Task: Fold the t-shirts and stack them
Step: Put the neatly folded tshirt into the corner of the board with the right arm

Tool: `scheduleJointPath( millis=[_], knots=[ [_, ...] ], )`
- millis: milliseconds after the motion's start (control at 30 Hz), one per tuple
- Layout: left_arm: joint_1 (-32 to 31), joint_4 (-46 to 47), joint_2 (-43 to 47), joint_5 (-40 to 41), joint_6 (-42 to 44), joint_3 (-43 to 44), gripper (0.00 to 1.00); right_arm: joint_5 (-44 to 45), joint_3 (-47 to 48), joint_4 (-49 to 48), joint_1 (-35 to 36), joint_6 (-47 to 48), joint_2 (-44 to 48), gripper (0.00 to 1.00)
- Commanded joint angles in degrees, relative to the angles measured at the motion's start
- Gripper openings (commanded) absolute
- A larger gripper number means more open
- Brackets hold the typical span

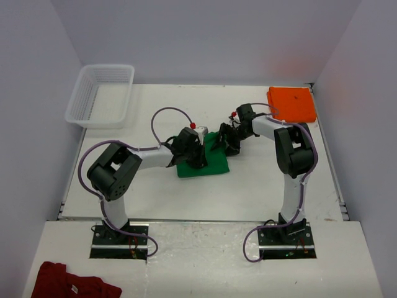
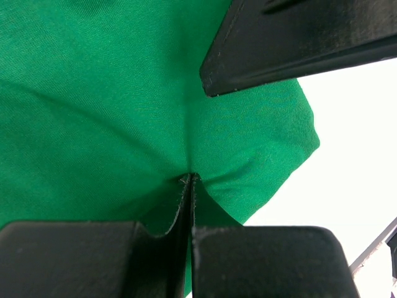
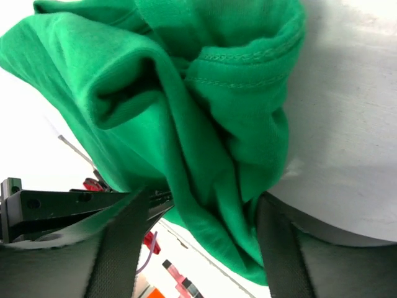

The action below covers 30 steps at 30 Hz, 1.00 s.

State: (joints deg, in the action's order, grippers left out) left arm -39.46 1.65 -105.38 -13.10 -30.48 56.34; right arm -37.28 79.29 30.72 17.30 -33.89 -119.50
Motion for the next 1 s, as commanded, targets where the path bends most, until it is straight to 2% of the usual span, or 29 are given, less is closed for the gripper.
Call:
scheduleJointPath(
  millis=[0, 133, 200, 433, 533, 567, 733, 967],
  knots=[
    [-0.9, -2.9, 0.9, -0.8, 0.3, -1.8, 0.00, 4.4, -3.0, -1.2, 0.8, 0.4, -1.3, 0.65],
    [-1.0, -3.2, 1.5, -0.5, 0.5, -1.6, 0.00, 5.2, -4.3, -1.2, 1.3, 0.7, -1.8, 0.53],
    [-0.9, -3.2, 1.8, -0.5, 0.7, -1.7, 0.00, 5.3, -4.7, -1.5, 1.3, 0.8, -2.0, 0.50],
    [-0.9, -3.5, 1.7, -0.1, 1.1, -1.7, 0.00, 7.7, -4.1, -0.5, 1.8, 1.5, -1.7, 0.25],
    [-0.9, -3.3, 1.4, 0.2, 1.4, -1.7, 0.00, 9.9, -3.4, 0.1, 2.0, 2.3, -0.9, 0.03],
    [-1.0, -3.1, 1.4, 0.2, 1.7, -1.6, 0.00, 10.3, -2.7, 1.1, 2.1, 2.9, -0.9, 0.00],
    [-0.9, -2.7, 3.5, 2.6, 3.9, 0.1, 0.00, 15.0, 2.0, 4.8, 3.7, 7.0, -0.6, 0.00],
    [-0.9, -5.6, 9.7, 3.0, 4.5, 5.2, 0.00, 26.6, 8.1, 8.8, 6.3, 11.4, 1.2, 0.00]
  ],
)
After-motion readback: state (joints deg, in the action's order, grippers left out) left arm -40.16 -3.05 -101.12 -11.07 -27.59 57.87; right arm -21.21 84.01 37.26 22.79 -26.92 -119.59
